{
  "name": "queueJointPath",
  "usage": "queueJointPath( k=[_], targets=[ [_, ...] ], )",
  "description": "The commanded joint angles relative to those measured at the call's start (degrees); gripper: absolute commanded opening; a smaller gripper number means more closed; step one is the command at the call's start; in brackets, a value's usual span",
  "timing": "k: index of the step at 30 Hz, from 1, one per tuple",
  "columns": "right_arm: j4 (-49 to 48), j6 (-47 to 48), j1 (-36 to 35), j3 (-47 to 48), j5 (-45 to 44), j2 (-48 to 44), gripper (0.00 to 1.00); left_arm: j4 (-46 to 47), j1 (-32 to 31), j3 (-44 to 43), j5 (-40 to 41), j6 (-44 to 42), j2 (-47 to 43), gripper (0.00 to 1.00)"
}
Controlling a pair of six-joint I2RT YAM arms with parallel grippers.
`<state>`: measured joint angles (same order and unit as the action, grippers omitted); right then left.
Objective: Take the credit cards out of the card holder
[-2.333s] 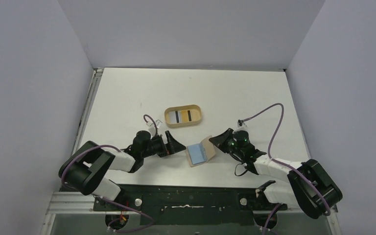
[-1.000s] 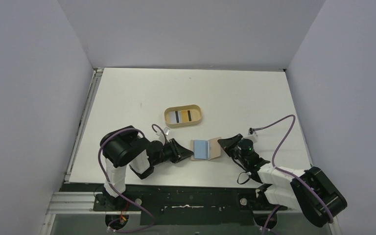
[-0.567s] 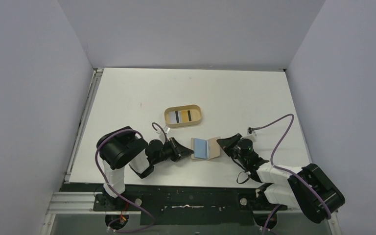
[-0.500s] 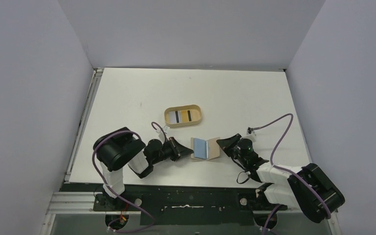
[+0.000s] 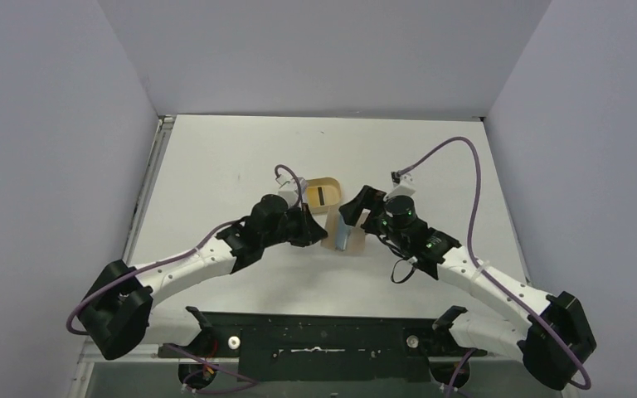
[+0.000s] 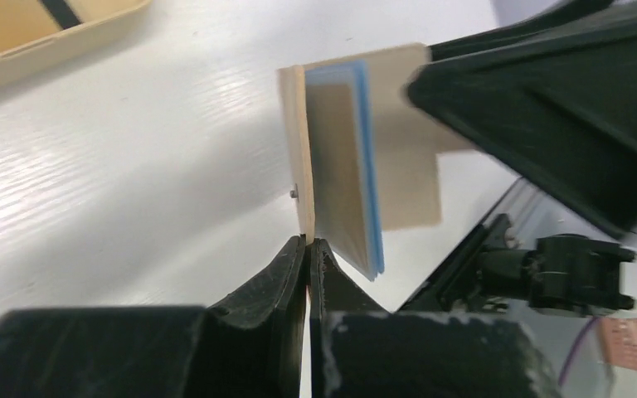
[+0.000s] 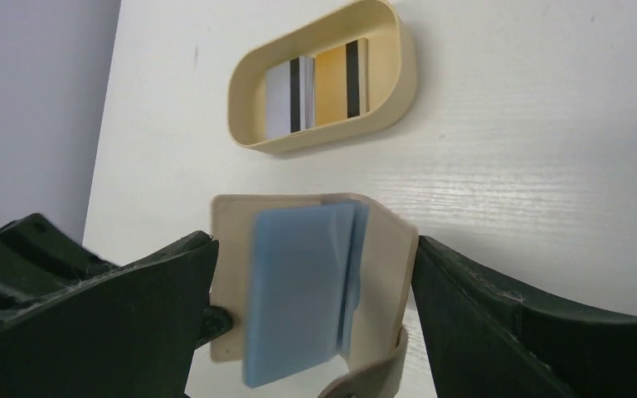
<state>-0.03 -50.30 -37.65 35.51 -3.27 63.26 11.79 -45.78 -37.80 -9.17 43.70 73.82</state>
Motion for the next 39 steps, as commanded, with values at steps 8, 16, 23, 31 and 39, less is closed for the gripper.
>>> queueJointPath(
  k=[8,16,23,31,39],
  targets=[
    [14.39,8.83,-6.37,4.06,-14.87,-5.37,0.88,-23.05,-0.44,-4.32,4.21,-10.35,5.54,0.0],
    [1.46,12.56,-6.47,0.76,1.67,-5.23,0.88,-23.1,-0.32,-2.78,5.08,-8.16,4.97,0.0],
    [-25.36,-2.04,-5.59,-8.17,14.47,5.08,0.87,-15.12,-0.13,4.91,6.34,-2.06,8.33,0.0],
    [-29.97,-5.13,-5.19,-9.03,20.79,11.07,0.87,-10.52,0.49,8.21,6.02,0.7,10.54,0.0],
    [-27.33,-5.86,-6.97,-9.04,22.18,14.26,0.87,-5.16,0.77,11.64,4.78,4.2,13.39,0.0]
  ],
)
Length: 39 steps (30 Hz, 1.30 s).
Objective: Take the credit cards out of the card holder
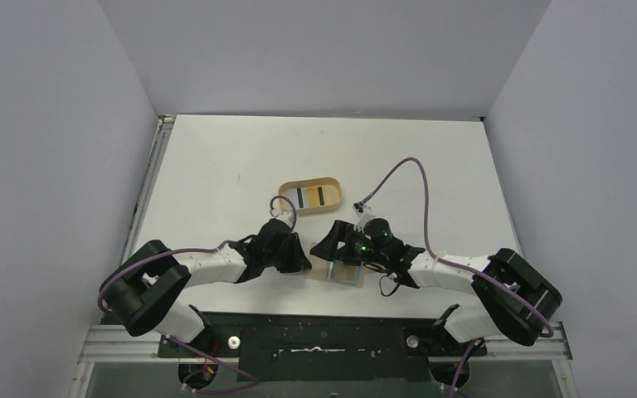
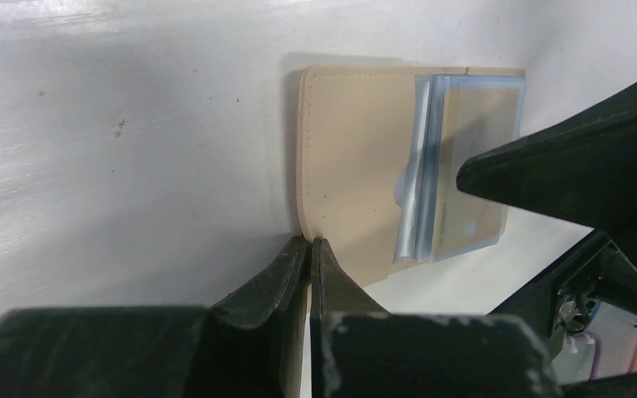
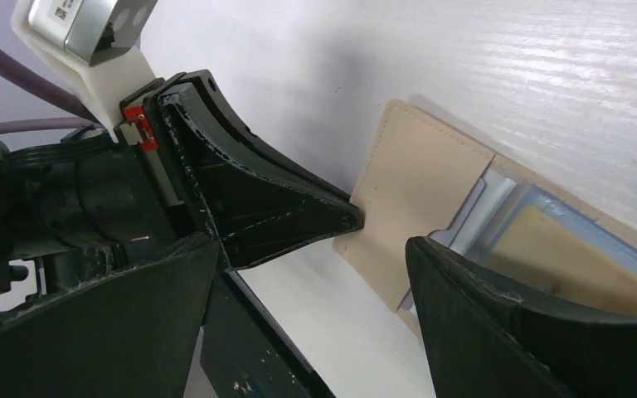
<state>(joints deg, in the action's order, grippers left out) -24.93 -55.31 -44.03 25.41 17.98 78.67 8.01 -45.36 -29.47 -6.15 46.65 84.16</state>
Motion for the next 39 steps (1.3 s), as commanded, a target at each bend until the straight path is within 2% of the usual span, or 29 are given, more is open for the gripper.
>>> queueJointPath(
  k=[1,10,14,22,29,35,39],
  targets=[
    [-1.29,-0.73,-0.67,0.86,0.55,-1.67,0.87,-0.82,0.48,3.79,1.76,1.67,3.3,0.0],
    [6.88,0.66,-1.08,-0.77,-4.13,-4.52,0.87,2.36,1.31,6.16,1.54,3.48,5.01,0.0],
    [4.28,0.05,-1.15,-2.3,-5.36,-2.47,0.87,3.03,1.73,6.65,1.23,3.74,5.46,0.0],
    [-5.01,-0.85,-1.43,-1.94,-4.45,8.37,0.87,6.14,2.69,8.2,0.19,4.69,6.76,0.0],
    [-7.02,-2.76,-4.1,-0.04,-4.24,13.03,0.86,7.09,3.24,8.94,-0.1,5.2,6.95,0.0],
    [-19.22,-6.24,-4.07,-3.89,-0.92,14.64,0.87,8.62,4.1,9.75,-1.02,5.48,7.44,0.0],
    [-35.38,-9.88,-2.98,-5.86,5.63,19.21,0.86,10.88,5.04,10.96,-2.02,6.0,7.97,0.0]
  ],
)
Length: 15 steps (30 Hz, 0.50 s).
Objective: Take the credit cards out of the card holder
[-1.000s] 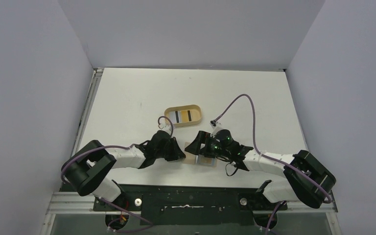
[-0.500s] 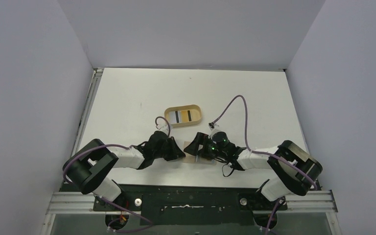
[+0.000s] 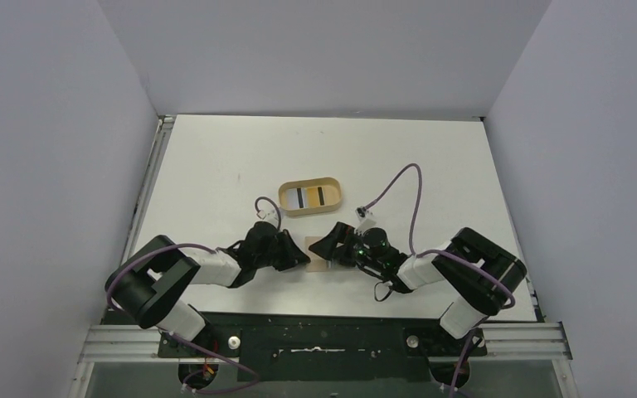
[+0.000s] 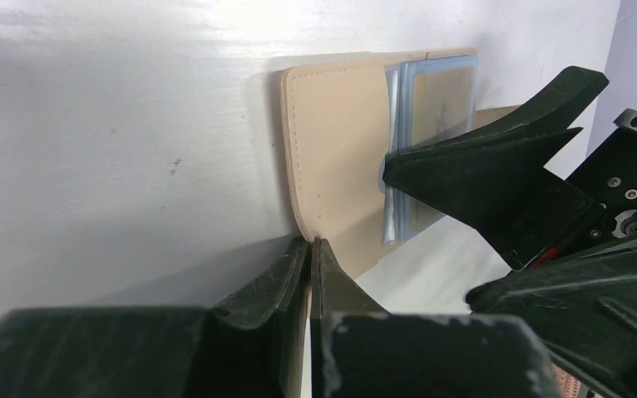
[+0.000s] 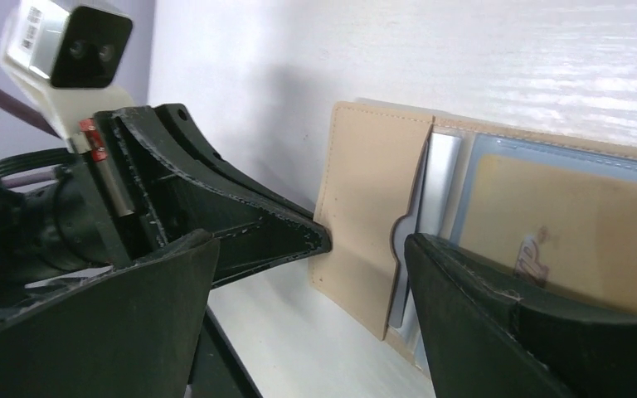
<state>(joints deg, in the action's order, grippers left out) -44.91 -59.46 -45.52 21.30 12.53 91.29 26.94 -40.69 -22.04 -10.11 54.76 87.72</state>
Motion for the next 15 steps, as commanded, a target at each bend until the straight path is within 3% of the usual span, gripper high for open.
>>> queueJointPath(
  k=[1,6,9,15],
  targets=[
    [-19.3,-6.77,-1.43,-1.72,12.44,8.28,0.85,-7.16,0.63,4.01,1.61,-1.92,4.48,0.0],
    [-25.43,-9.35,-1.35,-2.0,13.41,12.41,0.81,-3.29,1.89,6.15,0.53,-0.9,4.7,0.0],
    [-17.26,-7.71,-1.08,-2.45,10.93,8.84,0.82,-1.16,2.33,7.63,0.44,-0.55,3.41,0.0],
    [9.07,0.74,-1.52,1.02,4.57,-2.61,0.86,10.84,2.84,11.93,-2.15,1.77,-1.54,0.0]
  ],
)
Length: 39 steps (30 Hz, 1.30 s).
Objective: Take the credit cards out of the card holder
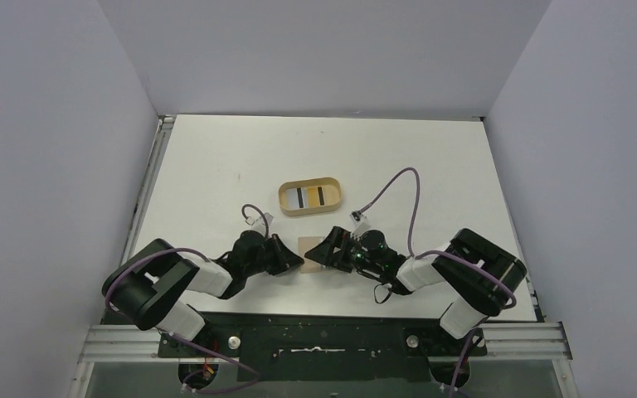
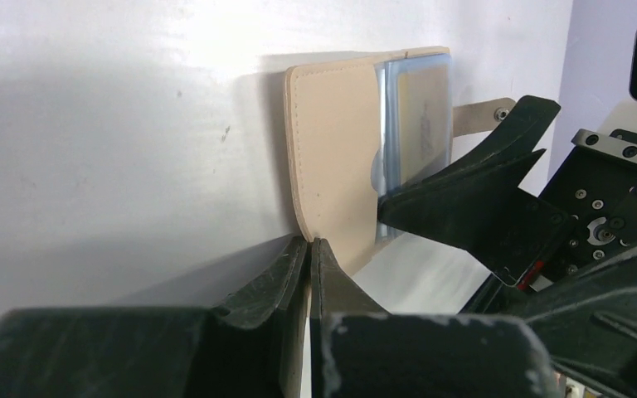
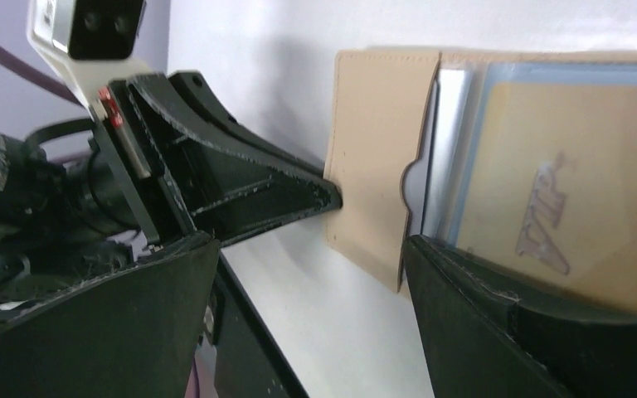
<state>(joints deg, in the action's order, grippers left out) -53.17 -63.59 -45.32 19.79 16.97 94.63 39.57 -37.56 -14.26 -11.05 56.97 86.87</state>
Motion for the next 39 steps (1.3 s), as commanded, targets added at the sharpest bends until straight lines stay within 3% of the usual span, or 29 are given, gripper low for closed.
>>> queueJointPath(
  k=[1,9,15,27,39],
  targets=[
    [19.53,5.63,-1.63,2.87,-0.51,-7.02,0.86,-0.1,-0.24,4.39,-1.84,-0.22,-1.21,0.0],
    [35.74,10.16,-1.96,5.88,-7.06,-13.64,0.87,17.4,1.1,7.14,-5.65,4.42,-0.69,0.0],
    [39.59,12.19,-1.96,8.13,-8.44,-15.78,0.88,39.39,1.83,5.72,-11.67,9.69,9.65,0.0],
    [39.49,12.74,-1.34,7.62,-14.3,-22.33,0.89,40.41,2.14,0.47,-15.52,13.96,5.64,0.0],
    [20.98,10.28,0.66,4.74,-7.45,-20.41,0.89,40.41,1.97,-0.14,-16.17,15.44,3.99,0.0]
  ],
)
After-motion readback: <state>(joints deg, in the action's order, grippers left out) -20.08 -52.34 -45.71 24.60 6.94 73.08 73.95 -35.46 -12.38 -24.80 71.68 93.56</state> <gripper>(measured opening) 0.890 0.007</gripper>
